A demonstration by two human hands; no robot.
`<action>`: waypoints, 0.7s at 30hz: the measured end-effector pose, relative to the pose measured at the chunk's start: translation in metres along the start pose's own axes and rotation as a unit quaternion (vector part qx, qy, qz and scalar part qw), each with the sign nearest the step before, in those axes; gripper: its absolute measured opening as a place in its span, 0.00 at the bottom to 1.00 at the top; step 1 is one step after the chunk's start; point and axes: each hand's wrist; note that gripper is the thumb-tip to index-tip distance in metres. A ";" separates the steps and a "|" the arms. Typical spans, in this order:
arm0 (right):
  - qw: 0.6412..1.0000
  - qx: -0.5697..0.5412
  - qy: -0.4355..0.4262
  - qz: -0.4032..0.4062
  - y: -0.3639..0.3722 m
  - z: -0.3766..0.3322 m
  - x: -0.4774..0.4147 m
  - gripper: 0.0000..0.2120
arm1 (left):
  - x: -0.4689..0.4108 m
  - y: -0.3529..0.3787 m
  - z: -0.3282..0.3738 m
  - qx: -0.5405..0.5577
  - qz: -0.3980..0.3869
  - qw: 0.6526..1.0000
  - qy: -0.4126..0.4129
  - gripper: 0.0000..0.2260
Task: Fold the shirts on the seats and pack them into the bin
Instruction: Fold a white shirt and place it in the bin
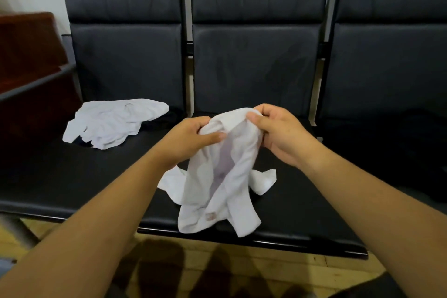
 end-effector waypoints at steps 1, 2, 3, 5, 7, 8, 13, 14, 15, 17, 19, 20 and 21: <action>1.000 -0.020 0.006 0.004 -0.003 -0.002 0.000 0.08 | 0.001 -0.002 -0.003 0.026 0.002 1.000 -0.012 0.11; 1.000 -0.023 0.005 0.003 -0.005 -0.005 0.001 0.08 | 0.002 -0.005 -0.007 0.048 0.002 0.999 -0.025 0.12; 1.000 0.001 -0.004 -0.002 -0.007 -0.008 0.001 0.08 | 0.003 -0.008 -0.008 0.058 0.003 0.998 -0.032 0.13; 0.986 0.155 -0.043 -0.033 -0.012 -0.011 0.001 0.05 | 0.006 -0.011 -0.008 0.054 0.010 0.998 -0.031 0.15; 0.952 0.289 -0.065 -0.072 -0.013 -0.014 0.003 0.07 | 0.008 -0.012 -0.007 0.058 0.029 0.998 -0.022 0.15; 0.953 0.286 -0.063 -0.074 -0.014 -0.014 0.004 0.07 | 0.008 -0.012 -0.006 0.058 0.036 0.997 -0.018 0.14; 0.998 0.026 0.055 0.024 -0.021 -0.016 0.000 0.19 | 0.010 -0.018 -0.004 -0.118 -0.056 0.990 -0.060 0.19; 0.996 0.000 0.071 0.050 -0.023 -0.015 -0.002 0.18 | 0.010 -0.019 -0.007 -0.129 -0.082 0.985 -0.080 0.19; 0.993 -0.027 0.086 0.081 -0.024 -0.012 -0.005 0.17 | 0.011 -0.019 -0.010 -0.116 -0.104 0.983 -0.093 0.19; 0.984 -0.054 0.110 0.131 -0.026 -0.007 -0.009 0.16 | 0.012 -0.017 -0.016 0.011 -0.129 0.984 -0.122 0.16; 0.979 -0.047 0.135 0.148 -0.026 -0.005 -0.011 0.14 | 0.010 -0.016 -0.017 0.151 -0.130 0.971 -0.133 0.17; 0.977 -0.045 0.145 0.152 -0.028 -0.004 -0.011 0.15 | 0.008 -0.017 -0.015 0.178 -0.132 0.968 -0.120 0.18; 0.976 -0.049 0.151 0.151 -0.030 -0.005 -0.011 0.16 | 0.006 -0.016 -0.014 0.180 -0.133 0.969 -0.104 0.18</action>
Point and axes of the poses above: each hand's wrist, its own x-axis away from the middle knuckle, its own y-axis out of the palm, z = x × y, and after that the axes turned 9 degrees about z, right-handed
